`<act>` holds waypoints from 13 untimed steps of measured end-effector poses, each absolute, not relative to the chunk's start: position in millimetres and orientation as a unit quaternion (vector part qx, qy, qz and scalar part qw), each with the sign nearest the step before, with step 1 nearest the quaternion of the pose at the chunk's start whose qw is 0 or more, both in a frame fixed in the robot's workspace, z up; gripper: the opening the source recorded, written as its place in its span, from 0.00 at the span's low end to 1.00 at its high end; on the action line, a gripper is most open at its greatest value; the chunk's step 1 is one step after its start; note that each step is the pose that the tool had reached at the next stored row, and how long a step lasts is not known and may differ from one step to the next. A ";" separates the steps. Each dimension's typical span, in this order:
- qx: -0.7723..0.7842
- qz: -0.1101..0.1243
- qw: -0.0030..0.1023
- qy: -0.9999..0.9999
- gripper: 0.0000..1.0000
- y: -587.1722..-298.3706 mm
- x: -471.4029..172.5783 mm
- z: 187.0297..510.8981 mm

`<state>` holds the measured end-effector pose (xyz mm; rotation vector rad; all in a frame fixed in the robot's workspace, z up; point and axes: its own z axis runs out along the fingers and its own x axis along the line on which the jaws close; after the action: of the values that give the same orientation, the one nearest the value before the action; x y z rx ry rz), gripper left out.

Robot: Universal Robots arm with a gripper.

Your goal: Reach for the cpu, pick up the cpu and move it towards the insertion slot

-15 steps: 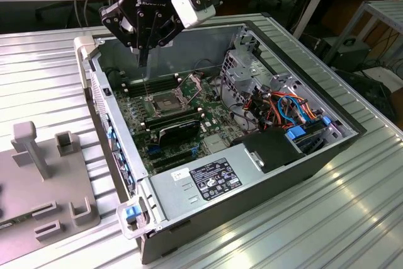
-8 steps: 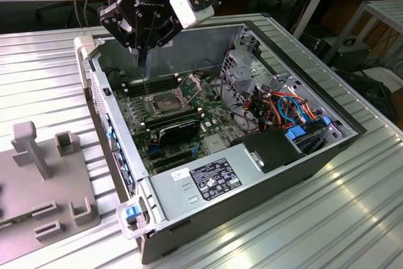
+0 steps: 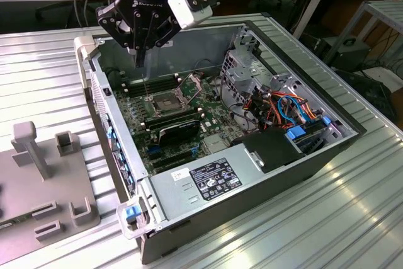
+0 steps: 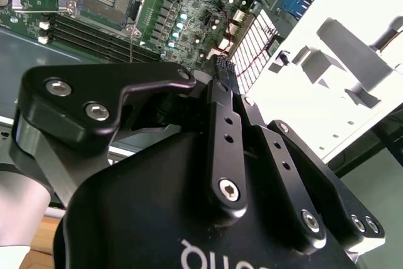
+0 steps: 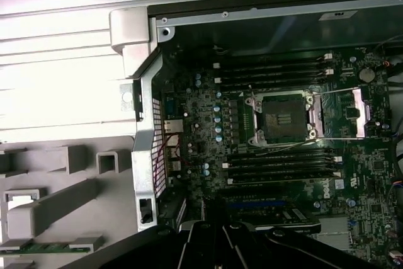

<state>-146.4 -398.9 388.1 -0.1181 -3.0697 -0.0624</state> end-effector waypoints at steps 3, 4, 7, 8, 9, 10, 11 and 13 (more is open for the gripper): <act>-0.038 -0.020 0.035 -0.998 0.11 -398.9 -146.8 388.1; -0.038 -0.020 0.035 -0.998 0.11 -398.9 -147.0 388.0; -0.038 -0.020 0.035 -0.998 0.11 -398.9 -147.5 388.0; -0.038 -0.020 0.035 -0.998 0.11 -398.9 -147.6 388.0; -0.038 -0.020 0.035 -0.998 0.11 -398.9 -148.0 387.9; -0.038 -0.020 0.035 -0.998 0.11 -398.8 -148.3 387.8; -0.038 -0.020 0.035 -0.998 0.11 -398.9 -149.0 387.8; -0.038 -0.020 0.035 -0.998 0.11 -398.9 -152.8 387.8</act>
<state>-152.8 -398.9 387.8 -0.1181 -3.0681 -0.0623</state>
